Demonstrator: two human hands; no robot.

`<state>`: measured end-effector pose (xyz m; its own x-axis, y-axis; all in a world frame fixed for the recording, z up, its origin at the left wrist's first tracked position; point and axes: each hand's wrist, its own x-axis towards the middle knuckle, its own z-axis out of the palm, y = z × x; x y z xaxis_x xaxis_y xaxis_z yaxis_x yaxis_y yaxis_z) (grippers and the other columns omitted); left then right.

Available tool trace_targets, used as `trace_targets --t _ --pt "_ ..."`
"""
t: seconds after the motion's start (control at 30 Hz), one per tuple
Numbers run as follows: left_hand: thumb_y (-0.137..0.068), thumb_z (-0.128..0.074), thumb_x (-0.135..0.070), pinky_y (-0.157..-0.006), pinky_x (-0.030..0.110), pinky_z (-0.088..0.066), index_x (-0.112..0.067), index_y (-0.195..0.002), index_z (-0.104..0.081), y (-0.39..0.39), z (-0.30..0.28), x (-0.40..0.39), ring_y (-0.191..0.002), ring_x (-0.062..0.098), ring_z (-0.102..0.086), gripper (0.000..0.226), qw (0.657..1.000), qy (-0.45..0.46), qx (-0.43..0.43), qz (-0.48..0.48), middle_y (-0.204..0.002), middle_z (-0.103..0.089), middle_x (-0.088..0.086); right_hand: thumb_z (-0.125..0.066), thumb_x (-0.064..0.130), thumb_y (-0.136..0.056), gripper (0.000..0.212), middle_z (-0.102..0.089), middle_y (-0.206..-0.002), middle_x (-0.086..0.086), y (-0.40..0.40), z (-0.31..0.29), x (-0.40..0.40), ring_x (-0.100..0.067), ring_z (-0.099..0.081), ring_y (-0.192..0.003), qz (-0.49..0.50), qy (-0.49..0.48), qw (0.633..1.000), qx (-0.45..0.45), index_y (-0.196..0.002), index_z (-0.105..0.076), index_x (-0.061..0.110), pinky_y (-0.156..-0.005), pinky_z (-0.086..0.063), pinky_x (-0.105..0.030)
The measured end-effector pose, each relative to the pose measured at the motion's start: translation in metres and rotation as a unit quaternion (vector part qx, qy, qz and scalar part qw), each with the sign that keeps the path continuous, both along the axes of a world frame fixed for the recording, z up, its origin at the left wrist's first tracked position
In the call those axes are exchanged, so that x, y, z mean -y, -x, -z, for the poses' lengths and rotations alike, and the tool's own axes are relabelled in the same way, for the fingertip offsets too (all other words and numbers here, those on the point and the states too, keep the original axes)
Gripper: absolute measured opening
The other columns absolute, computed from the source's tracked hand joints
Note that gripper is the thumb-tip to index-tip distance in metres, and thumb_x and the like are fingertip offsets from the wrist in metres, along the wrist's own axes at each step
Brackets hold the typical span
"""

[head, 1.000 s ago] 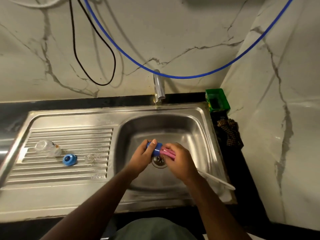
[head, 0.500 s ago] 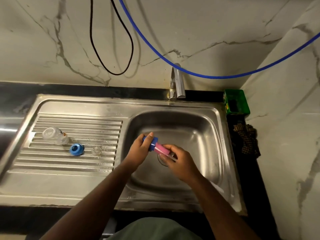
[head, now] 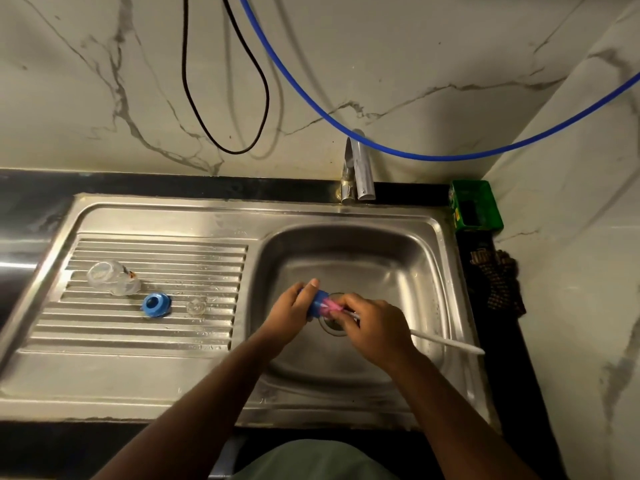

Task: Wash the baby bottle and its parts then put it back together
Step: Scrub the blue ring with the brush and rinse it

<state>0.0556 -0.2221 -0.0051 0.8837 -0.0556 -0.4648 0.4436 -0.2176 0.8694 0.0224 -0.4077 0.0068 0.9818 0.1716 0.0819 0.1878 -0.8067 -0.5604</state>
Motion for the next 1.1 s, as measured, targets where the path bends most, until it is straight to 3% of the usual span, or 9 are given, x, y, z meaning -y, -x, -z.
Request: trace_targets --t 0.1,0.23,0.33,0.53,0.7,0.77,0.87,0.97,1.1 --pt "-0.109 -0.047 -0.047 -0.047 0.02 -0.041 -0.013 -0.092 -0.067 -0.004 -0.005 -0.001 -0.052 0.008 -0.053 0.042 0.999 0.014 -0.013 -0.05 -0.059 -0.059 -0.005 -0.064 0.054 -0.094 0.027 -0.076 -0.087 0.007 -0.003 -0.005 0.006 -0.018 -0.072 -0.077 0.082 -0.033 0.996 -0.011 -0.107 -0.065 0.031 -0.064 -0.056 -0.033" --pt "-0.11 -0.045 -0.043 -0.047 0.016 -0.041 -0.013 -0.089 -0.066 -0.002 -0.015 0.005 -0.052 0.007 -0.052 0.042 1.0 0.019 -0.004 -0.01 -0.057 -0.057 -0.008 -0.071 0.038 -0.087 0.019 -0.074 -0.086 0.005 -0.001 -0.009 0.002 -0.019 -0.069 -0.072 -0.03 0.004 0.998 0.047 -0.103 -0.069 0.028 -0.061 -0.054 -0.032" --pt "-0.109 -0.044 -0.047 -0.048 0.017 -0.04 -0.013 -0.096 -0.068 -0.001 -0.015 0.004 -0.053 0.007 -0.051 0.043 1.0 0.016 -0.017 -0.017 -0.06 -0.058 -0.006 -0.067 0.033 -0.083 0.019 -0.075 -0.089 0.005 -0.01 -0.008 0.007 -0.018 -0.068 -0.075 -0.029 -0.015 0.997 0.074 -0.099 -0.073 0.024 -0.066 -0.056 -0.035" --pt "-0.109 -0.048 -0.041 -0.052 0.014 -0.044 -0.015 -0.095 -0.069 -0.004 -0.014 -0.002 -0.056 0.003 -0.058 0.037 0.999 -0.007 0.013 -0.049 -0.067 -0.063 -0.003 -0.063 0.048 -0.096 0.024 -0.075 -0.089 0.005 -0.007 -0.01 0.006 -0.016 -0.068 -0.074 -0.045 -0.015 0.999 0.007 -0.113 -0.067 0.031 -0.064 -0.053 -0.029" --pt "-0.109 -0.049 -0.039 -0.059 0.019 -0.048 -0.012 -0.094 -0.066 0.002 -0.013 0.0 -0.06 0.004 -0.059 0.035 0.999 -0.019 0.051 -0.001 -0.073 -0.063 0.002 -0.053 0.049 -0.102 0.024 -0.074 -0.097 0.006 -0.008 -0.011 0.0 -0.014 -0.07 -0.082 -0.012 -0.04 0.995 -0.087 -0.119 -0.059 0.032 -0.071 -0.059 -0.032" --pt "-0.109 -0.051 -0.037 -0.06 0.022 -0.048 -0.012 -0.089 -0.064 -0.003 -0.012 -0.004 -0.061 0.005 -0.057 0.035 0.997 -0.011 0.073 -0.029 -0.071 -0.061 0.001 -0.055 0.052 -0.101 0.023 -0.074 -0.09 0.006 -0.007 -0.01 0.002 -0.013 -0.07 -0.078 0.021 -0.064 0.994 -0.082 -0.115 -0.055 0.034 -0.067 -0.056 -0.033" --pt "-0.109 -0.05 -0.039 -0.062 0.023 -0.049 -0.007 -0.098 -0.065 -0.002 -0.012 0.002 -0.065 0.01 -0.059 0.037 0.997 0.002 0.07 0.008 -0.075 -0.063 0.001 -0.056 0.049 -0.101 0.017 -0.073 -0.086 0.007 -0.007 -0.015 0.003 -0.012 -0.068 -0.072 0.009 -0.071 0.995 -0.071 -0.106 -0.051 0.034 -0.06 -0.05 -0.028" --pt "-0.109 -0.049 -0.039 -0.056 0.016 -0.048 -0.007 -0.101 -0.07 -0.007 -0.012 0.0 -0.06 0.004 -0.06 0.039 0.996 0.018 0.051 -0.068 -0.071 -0.065 -0.001 -0.062 0.053 -0.096 0.023 -0.074 -0.09 0.01 -0.008 -0.023 0.006 -0.011 -0.069 -0.077 -0.008 -0.066 0.997 -0.047 -0.108 -0.056 0.034 -0.064 -0.053 -0.031" --pt "-0.108 -0.051 -0.045 -0.066 0.028 -0.053 -0.009 -0.102 -0.067 -0.004 -0.011 0.008 -0.069 0.013 -0.063 0.039 0.998 0.032 0.055 -0.017 -0.078 -0.066 0.004 -0.064 0.055 -0.095 0.033 -0.075 -0.097 0.009 -0.012 -0.023 0.007 -0.012 -0.072 -0.083 0.012 -0.085 0.993 -0.085 -0.121 -0.051 0.039 -0.071 -0.059 -0.034"
